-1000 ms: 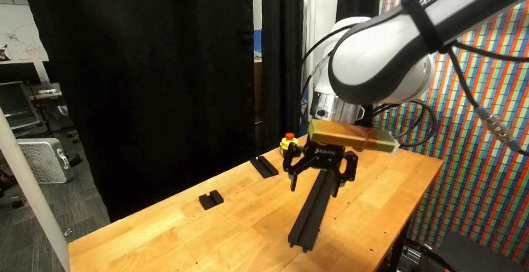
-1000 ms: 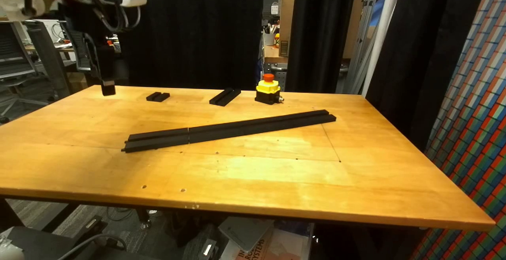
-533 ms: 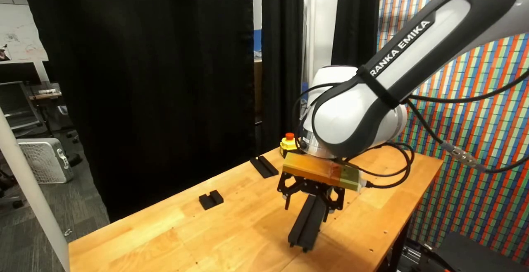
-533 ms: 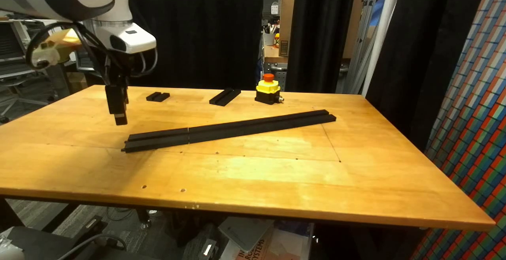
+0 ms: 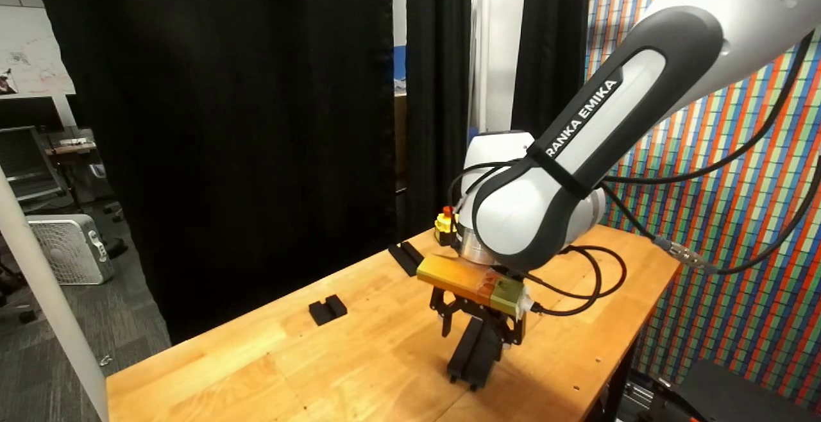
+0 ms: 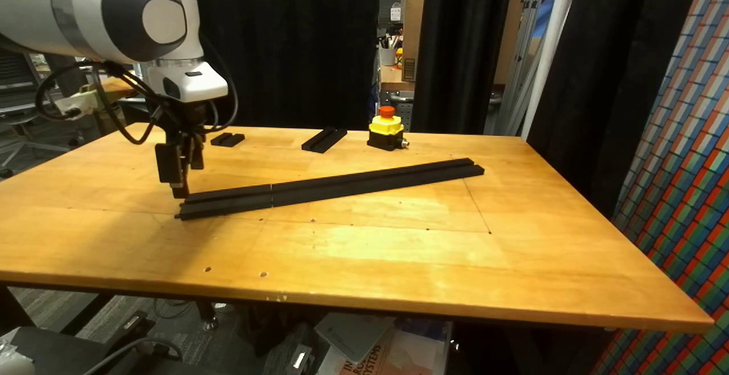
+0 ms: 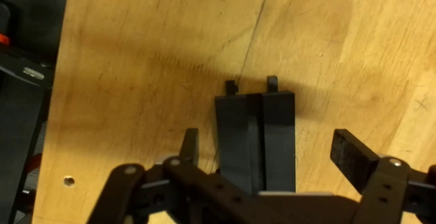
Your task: Stack the black objects
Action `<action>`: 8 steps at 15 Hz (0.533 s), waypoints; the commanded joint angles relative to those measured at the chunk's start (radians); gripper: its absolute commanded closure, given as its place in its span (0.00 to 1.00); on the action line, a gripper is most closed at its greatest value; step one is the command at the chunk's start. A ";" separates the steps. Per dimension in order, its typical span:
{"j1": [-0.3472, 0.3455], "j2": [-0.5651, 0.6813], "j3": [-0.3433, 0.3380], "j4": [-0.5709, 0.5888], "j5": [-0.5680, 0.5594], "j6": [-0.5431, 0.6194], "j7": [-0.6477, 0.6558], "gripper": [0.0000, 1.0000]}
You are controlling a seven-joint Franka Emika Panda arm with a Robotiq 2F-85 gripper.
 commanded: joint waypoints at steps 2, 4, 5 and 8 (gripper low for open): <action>0.042 0.080 -0.051 0.043 -0.054 0.056 0.086 0.00; 0.056 0.104 -0.067 0.057 -0.083 0.035 0.087 0.00; 0.063 0.117 -0.075 0.066 -0.101 0.026 0.085 0.00; 0.081 0.146 -0.095 0.082 -0.135 0.015 0.062 0.00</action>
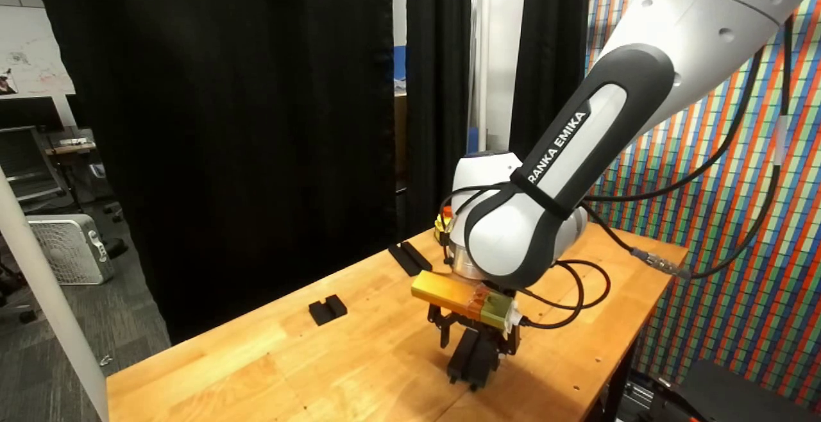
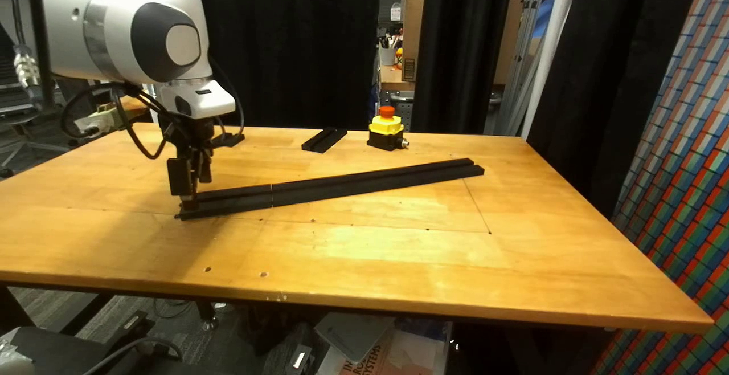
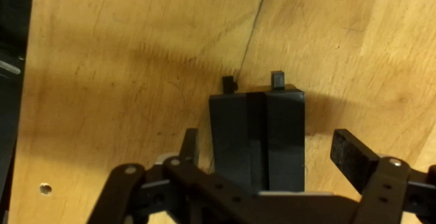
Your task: Stack the black objects
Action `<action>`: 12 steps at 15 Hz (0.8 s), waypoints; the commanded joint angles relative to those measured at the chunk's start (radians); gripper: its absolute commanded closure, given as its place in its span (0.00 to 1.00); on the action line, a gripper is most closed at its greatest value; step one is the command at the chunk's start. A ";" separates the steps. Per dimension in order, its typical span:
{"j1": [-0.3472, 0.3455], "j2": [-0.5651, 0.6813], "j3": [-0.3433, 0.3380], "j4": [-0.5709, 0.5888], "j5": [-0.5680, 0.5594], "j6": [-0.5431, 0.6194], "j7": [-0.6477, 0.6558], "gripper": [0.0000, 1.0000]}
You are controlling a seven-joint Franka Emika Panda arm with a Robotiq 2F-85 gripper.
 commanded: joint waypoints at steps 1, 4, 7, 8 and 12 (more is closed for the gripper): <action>0.038 0.038 -0.036 0.040 -0.052 -0.014 -0.004 0.00; 0.048 0.052 -0.046 0.043 -0.062 0.000 -0.043 0.00; 0.054 0.053 -0.060 0.036 -0.076 0.007 -0.071 0.00; 0.054 0.049 -0.065 0.030 -0.079 0.011 -0.078 0.00; 0.055 0.041 -0.086 0.014 -0.112 0.029 -0.086 0.25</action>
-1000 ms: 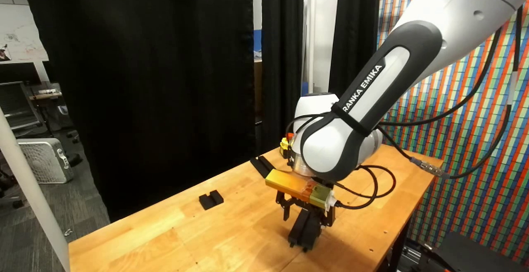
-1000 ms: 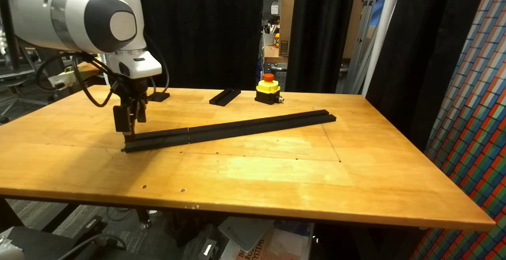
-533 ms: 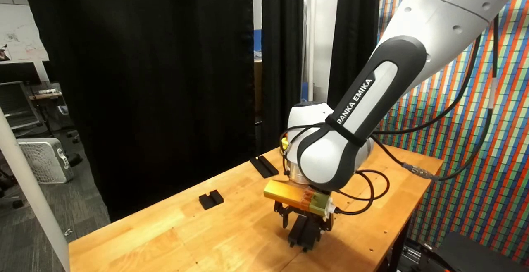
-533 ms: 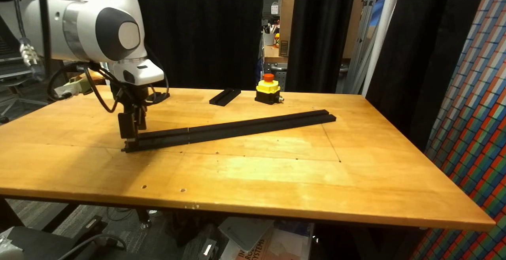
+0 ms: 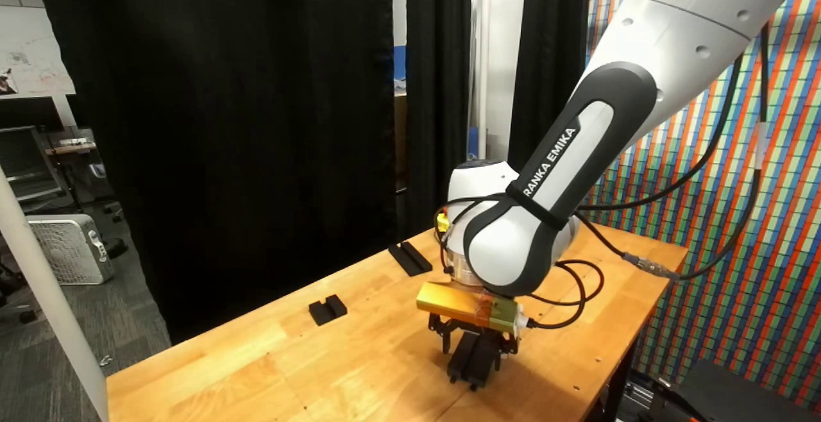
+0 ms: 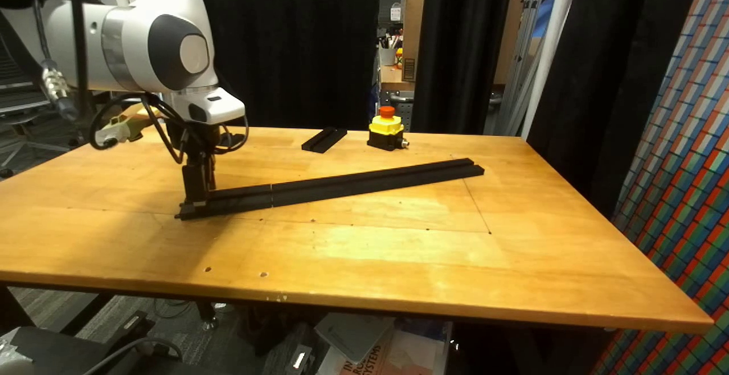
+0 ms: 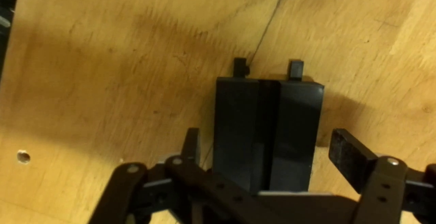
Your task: Stack the black objects
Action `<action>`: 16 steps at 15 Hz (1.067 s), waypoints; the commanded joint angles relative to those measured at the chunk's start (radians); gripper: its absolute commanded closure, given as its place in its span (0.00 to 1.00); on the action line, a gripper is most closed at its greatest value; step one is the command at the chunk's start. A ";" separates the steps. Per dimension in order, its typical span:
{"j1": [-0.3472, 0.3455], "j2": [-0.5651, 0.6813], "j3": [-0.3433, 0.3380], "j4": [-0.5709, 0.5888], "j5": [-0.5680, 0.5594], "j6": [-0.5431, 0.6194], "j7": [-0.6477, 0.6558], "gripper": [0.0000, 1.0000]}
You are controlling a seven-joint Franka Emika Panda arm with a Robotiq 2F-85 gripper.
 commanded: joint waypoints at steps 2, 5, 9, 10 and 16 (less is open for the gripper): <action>0.017 -0.009 -0.033 -0.014 -0.038 0.033 -0.012 0.42; 0.017 -0.009 -0.035 -0.019 -0.036 0.048 -0.016 0.55; 0.037 -0.035 -0.031 -0.023 -0.053 0.030 0.032 0.55; 0.044 -0.040 -0.031 -0.023 -0.060 0.025 0.042 0.55; 0.083 -0.055 -0.022 -0.002 -0.135 -0.004 0.121 0.55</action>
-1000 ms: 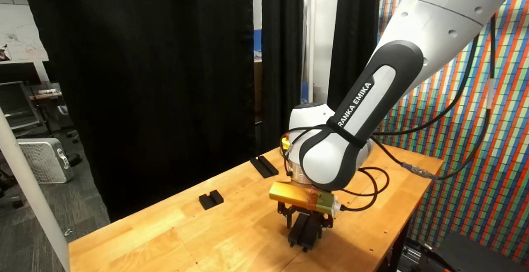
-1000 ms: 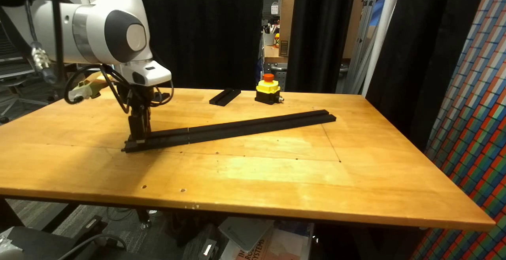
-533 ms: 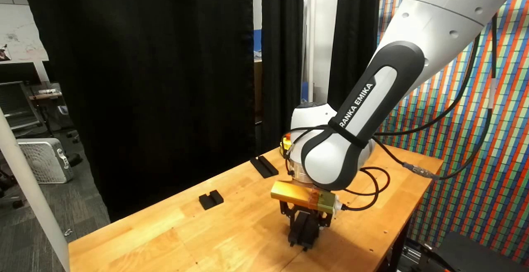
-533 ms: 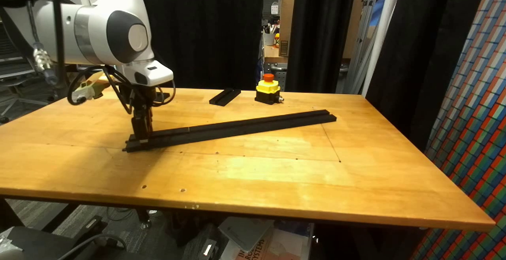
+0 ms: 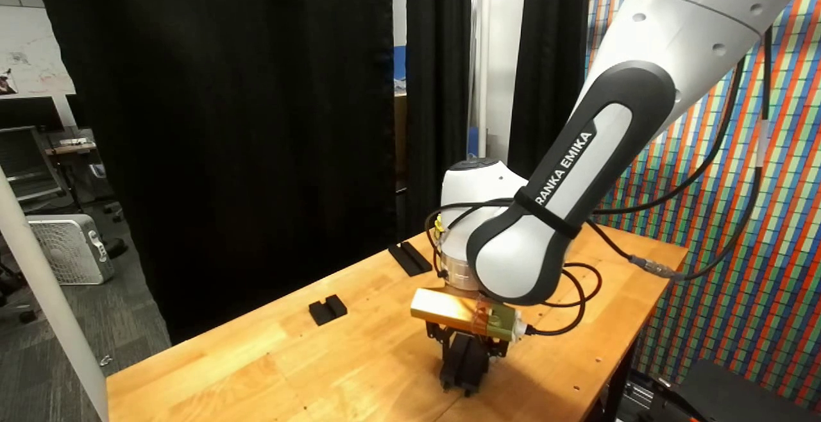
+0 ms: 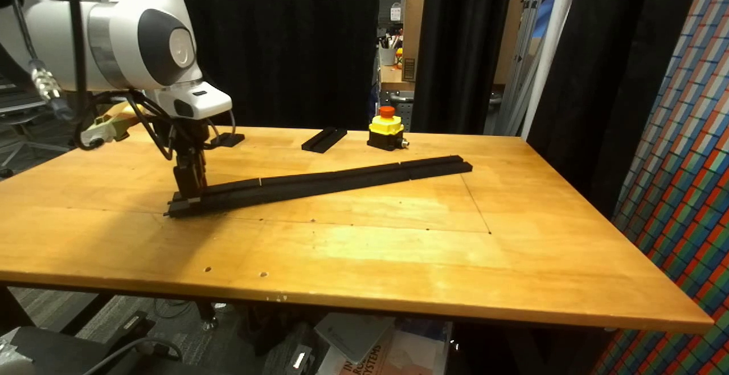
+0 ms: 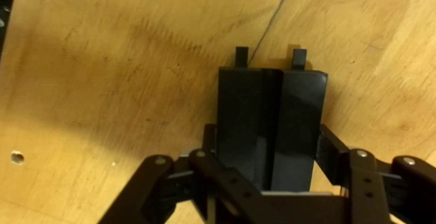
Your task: Stack the black objects
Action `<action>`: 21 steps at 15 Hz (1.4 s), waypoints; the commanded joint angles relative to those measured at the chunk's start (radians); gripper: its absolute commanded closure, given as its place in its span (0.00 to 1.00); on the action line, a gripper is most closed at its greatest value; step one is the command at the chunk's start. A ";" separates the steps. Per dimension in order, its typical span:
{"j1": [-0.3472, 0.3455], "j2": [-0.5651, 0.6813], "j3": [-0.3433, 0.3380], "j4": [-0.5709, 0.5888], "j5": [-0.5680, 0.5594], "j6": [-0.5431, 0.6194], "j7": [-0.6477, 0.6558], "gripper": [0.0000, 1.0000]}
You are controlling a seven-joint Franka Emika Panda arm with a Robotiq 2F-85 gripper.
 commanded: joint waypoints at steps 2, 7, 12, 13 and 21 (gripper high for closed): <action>0.031 -0.026 0.005 0.028 -0.052 -0.031 0.024 0.55; 0.036 0.040 0.056 0.110 0.037 -0.040 -0.110 0.55; 0.033 0.094 0.090 0.146 0.199 -0.039 -0.174 0.55; 0.029 0.105 0.102 0.148 0.252 -0.037 -0.190 0.55; 0.037 0.152 0.123 0.161 0.488 0.003 -0.177 0.55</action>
